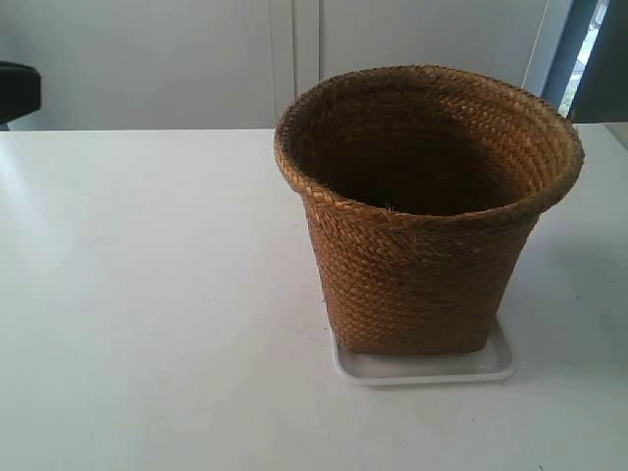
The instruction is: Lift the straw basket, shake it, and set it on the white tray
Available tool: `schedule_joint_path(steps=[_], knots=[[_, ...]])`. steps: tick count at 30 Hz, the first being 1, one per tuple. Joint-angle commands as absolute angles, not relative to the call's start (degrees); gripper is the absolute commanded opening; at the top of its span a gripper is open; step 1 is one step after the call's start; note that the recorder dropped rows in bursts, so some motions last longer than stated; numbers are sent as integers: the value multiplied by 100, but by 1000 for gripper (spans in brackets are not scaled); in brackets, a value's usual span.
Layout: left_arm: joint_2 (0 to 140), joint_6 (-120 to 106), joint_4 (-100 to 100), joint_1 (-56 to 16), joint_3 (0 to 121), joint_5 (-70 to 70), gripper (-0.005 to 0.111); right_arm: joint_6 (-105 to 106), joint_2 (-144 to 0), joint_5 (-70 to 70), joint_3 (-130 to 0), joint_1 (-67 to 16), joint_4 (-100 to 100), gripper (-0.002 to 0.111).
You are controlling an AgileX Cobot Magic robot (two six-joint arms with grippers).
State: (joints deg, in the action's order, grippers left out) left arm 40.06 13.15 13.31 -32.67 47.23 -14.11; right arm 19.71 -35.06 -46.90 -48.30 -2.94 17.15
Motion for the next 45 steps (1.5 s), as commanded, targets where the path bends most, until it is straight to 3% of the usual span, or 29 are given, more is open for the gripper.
schedule_joint_path(steps=[1,6,13,25,45], knots=[[3726,1347,1349,-2849,4524,-2100,0,2036,-3481,-4684,-4795,-289,1719,0],[3445,1347,893,-1442,3766,-1486,0,2036,-3481,-4684,-4795,-289,1719,0],[2940,1299,779,-728,2490,-260,0,2036,-3481,-4684,-4795,-289,1732,0],[2069,1301,779,-244,1106,342,0,2036,-3481,-4684,-4795,-289,1732,0],[291,1301,779,-234,0,-316,0,2036,-3481,-4684,-4795,-289,1732,0]])
